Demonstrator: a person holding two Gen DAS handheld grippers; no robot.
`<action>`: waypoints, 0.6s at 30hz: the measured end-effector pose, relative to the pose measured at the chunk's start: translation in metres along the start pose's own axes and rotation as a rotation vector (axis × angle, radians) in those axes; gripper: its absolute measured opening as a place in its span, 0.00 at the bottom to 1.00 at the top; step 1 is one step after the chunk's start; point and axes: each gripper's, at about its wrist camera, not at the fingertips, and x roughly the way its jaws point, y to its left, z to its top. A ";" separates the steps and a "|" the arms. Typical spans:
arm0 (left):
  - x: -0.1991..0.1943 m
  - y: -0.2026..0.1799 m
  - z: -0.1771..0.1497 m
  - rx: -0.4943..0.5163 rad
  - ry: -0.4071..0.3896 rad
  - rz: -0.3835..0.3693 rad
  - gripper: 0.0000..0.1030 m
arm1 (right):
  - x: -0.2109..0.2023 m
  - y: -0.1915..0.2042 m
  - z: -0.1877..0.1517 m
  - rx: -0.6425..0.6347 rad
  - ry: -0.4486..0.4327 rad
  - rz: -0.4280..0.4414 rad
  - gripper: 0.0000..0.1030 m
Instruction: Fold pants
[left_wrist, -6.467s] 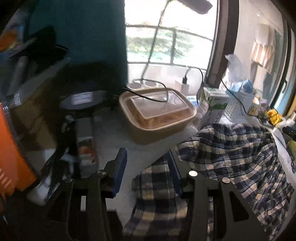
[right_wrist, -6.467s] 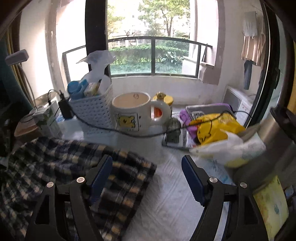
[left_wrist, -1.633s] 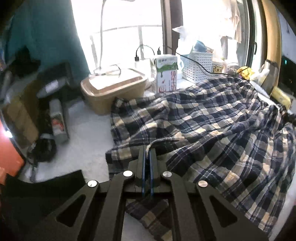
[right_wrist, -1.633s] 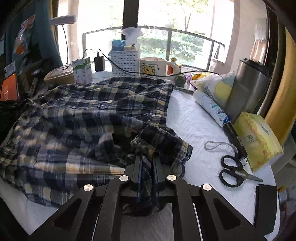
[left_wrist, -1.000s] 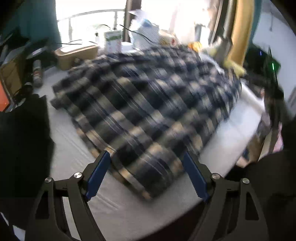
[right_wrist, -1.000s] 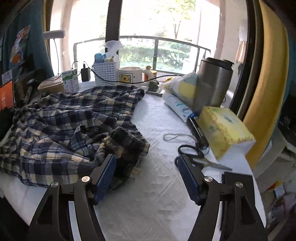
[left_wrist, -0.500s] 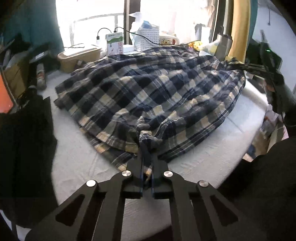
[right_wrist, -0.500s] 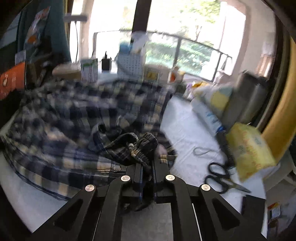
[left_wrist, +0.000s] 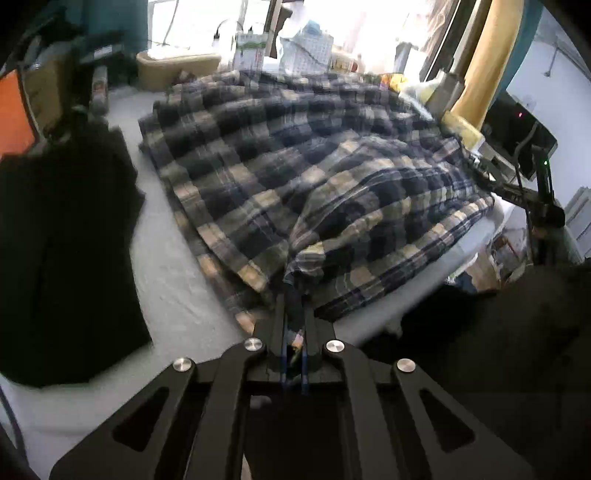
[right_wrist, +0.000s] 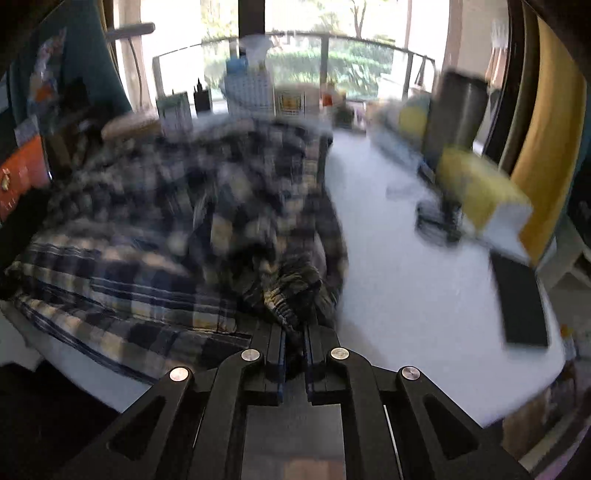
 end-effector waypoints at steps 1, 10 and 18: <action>-0.002 0.001 0.001 -0.012 0.007 -0.007 0.03 | -0.002 0.000 -0.004 0.006 -0.025 -0.006 0.07; -0.032 -0.015 0.009 0.067 -0.146 0.062 0.47 | -0.047 -0.015 -0.001 -0.095 -0.167 -0.122 0.72; -0.044 -0.031 0.011 0.133 -0.243 0.006 0.74 | -0.057 -0.030 -0.023 -0.175 -0.148 -0.189 0.72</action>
